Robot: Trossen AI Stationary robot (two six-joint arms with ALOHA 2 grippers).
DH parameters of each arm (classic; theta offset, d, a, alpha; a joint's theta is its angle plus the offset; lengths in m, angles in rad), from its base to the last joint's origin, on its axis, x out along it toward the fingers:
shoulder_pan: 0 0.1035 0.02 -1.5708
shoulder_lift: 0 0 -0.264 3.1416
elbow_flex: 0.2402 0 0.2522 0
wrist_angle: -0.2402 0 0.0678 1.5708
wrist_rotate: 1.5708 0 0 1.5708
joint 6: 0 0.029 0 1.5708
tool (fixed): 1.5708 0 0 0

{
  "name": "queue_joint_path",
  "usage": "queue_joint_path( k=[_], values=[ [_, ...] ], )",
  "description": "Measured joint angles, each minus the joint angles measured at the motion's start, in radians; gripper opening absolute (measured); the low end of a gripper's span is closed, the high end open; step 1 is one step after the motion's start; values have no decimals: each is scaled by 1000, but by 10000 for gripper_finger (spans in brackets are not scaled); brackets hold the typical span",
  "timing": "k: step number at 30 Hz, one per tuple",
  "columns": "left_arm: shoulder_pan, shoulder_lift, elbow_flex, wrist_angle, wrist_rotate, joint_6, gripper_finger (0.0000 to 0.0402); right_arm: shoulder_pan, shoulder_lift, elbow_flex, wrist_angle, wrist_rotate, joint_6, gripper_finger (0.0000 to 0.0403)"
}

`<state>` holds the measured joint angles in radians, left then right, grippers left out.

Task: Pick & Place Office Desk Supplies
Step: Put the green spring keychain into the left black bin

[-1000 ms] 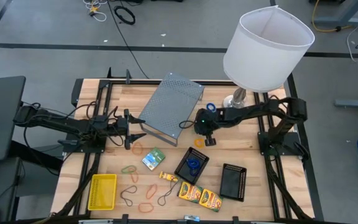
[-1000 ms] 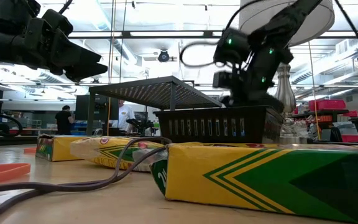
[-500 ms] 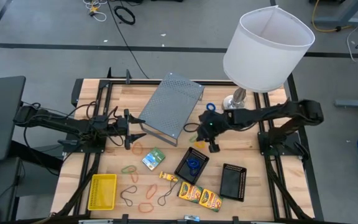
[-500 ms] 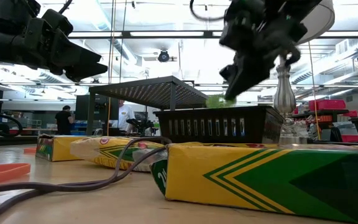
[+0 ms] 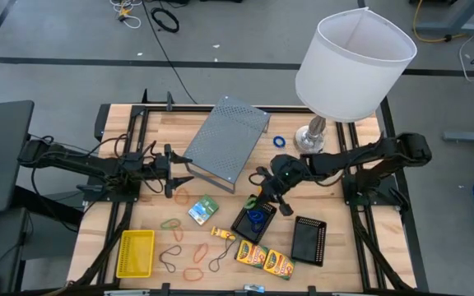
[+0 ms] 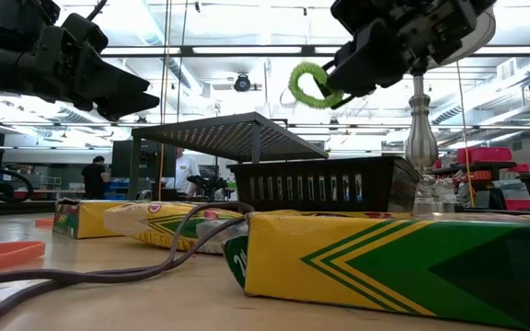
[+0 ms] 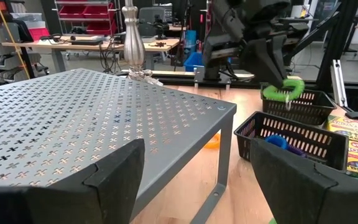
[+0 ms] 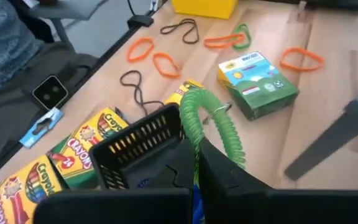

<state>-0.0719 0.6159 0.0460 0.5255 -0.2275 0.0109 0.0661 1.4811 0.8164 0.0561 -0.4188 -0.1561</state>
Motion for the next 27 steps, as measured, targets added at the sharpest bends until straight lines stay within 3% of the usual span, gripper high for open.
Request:
queue_joint_path(
  k=[8, 15, 27],
  values=[
    [0, 0, 0, 0, 0, 0, 293, 78, 0, -69, 60, 145, 49, 6],
    [0, 0, 0, 0, 0, 0, 293, 113, 7, -74, -29, 251, 69, 5],
    [0, 0, 0, 0, 0, 0, 293, 122, 107, -75, -34, 268, 73, 8]
  ],
)
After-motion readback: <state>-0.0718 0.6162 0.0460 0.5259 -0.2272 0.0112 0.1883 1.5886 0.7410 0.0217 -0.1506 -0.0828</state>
